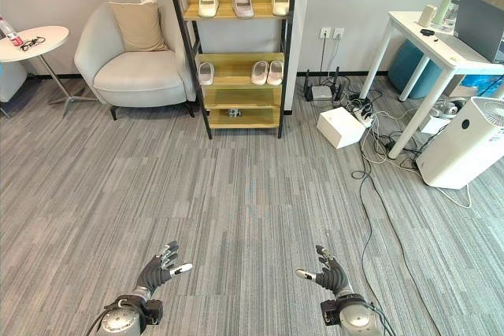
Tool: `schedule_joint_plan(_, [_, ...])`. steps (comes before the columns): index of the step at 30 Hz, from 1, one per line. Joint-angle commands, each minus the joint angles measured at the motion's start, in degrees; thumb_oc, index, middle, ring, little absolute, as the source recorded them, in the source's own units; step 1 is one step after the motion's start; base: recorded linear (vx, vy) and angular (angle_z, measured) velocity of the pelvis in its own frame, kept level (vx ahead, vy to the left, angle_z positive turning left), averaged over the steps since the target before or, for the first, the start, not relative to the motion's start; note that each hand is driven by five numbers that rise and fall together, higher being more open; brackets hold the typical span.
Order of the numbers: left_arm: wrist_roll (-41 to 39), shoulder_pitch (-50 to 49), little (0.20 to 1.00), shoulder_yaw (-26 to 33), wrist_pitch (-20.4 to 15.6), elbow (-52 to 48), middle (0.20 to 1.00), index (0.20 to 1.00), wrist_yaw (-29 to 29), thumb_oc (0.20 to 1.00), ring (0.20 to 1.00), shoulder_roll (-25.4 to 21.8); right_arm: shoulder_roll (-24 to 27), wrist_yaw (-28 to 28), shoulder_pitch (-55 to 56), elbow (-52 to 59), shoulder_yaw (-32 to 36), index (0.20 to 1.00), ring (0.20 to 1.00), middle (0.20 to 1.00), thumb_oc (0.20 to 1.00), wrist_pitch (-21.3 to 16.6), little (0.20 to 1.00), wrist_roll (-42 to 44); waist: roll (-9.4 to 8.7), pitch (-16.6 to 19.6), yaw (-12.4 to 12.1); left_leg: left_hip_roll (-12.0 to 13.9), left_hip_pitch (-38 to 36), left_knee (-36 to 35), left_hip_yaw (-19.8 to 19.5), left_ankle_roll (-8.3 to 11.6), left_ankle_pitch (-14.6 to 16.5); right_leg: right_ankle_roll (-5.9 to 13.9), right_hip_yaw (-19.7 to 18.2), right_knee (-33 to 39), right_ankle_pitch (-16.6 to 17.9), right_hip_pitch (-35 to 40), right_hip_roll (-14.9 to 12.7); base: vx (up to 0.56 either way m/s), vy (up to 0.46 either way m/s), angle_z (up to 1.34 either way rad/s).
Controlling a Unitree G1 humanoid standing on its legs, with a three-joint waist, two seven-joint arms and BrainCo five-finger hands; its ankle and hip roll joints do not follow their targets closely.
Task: Arrange the slippers neatly on the shoe rack.
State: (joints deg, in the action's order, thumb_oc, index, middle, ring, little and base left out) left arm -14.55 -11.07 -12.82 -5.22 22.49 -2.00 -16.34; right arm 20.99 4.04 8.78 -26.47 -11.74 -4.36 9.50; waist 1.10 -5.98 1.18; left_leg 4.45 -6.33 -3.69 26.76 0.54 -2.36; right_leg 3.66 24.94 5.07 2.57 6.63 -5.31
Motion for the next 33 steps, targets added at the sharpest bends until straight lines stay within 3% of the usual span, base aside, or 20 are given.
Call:
schedule_joint_plan(1, [1.8,0.7,1.0,1.9,-2.5,-3.0,1.0,1.0,0.1,1.0,1.0,-1.4,-0.7,-0.1,-1.8,2.7,0.5,1.0,1.0,1.0,1.0,-1.6,1.0,-0.3,-1.41,0.2,0.6,4.3,-1.4,-1.3,-2.9,5.31,-0.9,4.61,1.3,-0.1,-2.6,3.7,-4.2,0.0,0.0,0.0])
schedule_joint_plan(8, [-4.3,0.7,1.0,4.0,-2.7,-1.9,1.0,1.0,-1.8,1.0,1.0,0.8,-1.4,0.4,-1.8,2.4,0.2,1.0,1.0,1.0,1.0,-1.4,1.0,-0.1,-1.76,0.3,0.5,4.2,-1.6,-1.3,-3.2,5.17,-0.9,4.46,1.6,-0.1,-2.6,4.0,-4.1,0.0,0.0,0.0])
schedule_joint_plan(23, [-1.2,-1.3,1.0,5.6,-2.2,-1.4,1.0,1.0,-2.1,1.0,1.0,0.1,-1.1,0.2,-0.7,2.6,1.3,1.0,1.0,1.0,1.0,-1.1,1.0,0.3,-1.84,-0.2,0.4,3.9,-1.6,-1.3,-3.3,5.05,-0.6,4.65,1.9,-0.1,-2.5,4.0,-4.3,0.01,0.002,0.01])
schedule_joint_plan(30, [0.3,0.8,1.0,8.1,-3.4,-3.6,1.0,1.0,-4.7,1.0,1.0,-1.5,-1.0,0.8,-2.3,3.2,2.0,1.0,1.0,1.0,1.0,-1.0,1.0,1.0,-2.82,-1.2,-0.5,2.5,-0.5,-0.8,-4.0,4.19,0.6,5.64,1.5,-0.1,-1.7,3.2,-5.2,0.02,0.078,0.0])
schedule_joint_plan(31, [1.4,1.2,1.0,8.2,-3.4,-4.7,1.0,1.0,-4.9,1.0,1.0,-2.4,-1.2,1.0,-2.9,3.2,3.1,1.0,1.0,1.0,1.0,-1.0,1.0,2.0,-3.12,-1.7,-0.6,1.4,0.1,-0.4,-4.4,3.27,1.4,6.25,1.4,-1.6,-1.2,2.3,-6.1,-0.01,0.345,0.01])
schedule_joint_plan(32, [2.2,1.5,1.0,8.4,-3.2,-5.1,1.0,1.0,-5.0,1.0,1.0,-3.3,-2.0,0.8,-3.2,3.4,4.5,1.0,1.0,1.0,1.0,-1.2,1.0,2.9,-3.14,-3.2,-0.4,-0.2,0.3,-0.1,-4.9,1.19,2.9,7.5,-0.5,-13.5,-2.3,-3.3,-9.1,0.0,0.404,-0.06])
schedule_joint_plan(33, [2.3,1.4,1.0,8.6,-3.3,-5.7,1.0,1.0,-5.0,1.0,1.0,-3.5,-2.3,0.7,-3.3,3.2,4.8,1.0,1.0,1.0,1.0,-1.2,1.0,3.2,-3.3,-3.8,-0.4,-0.9,-0.1,-0.1,-4.7,0.47,3.5,8.8,-1.3,-18.5,-1.2,-5.7,-10.9,0.02,0.403,-0.03])
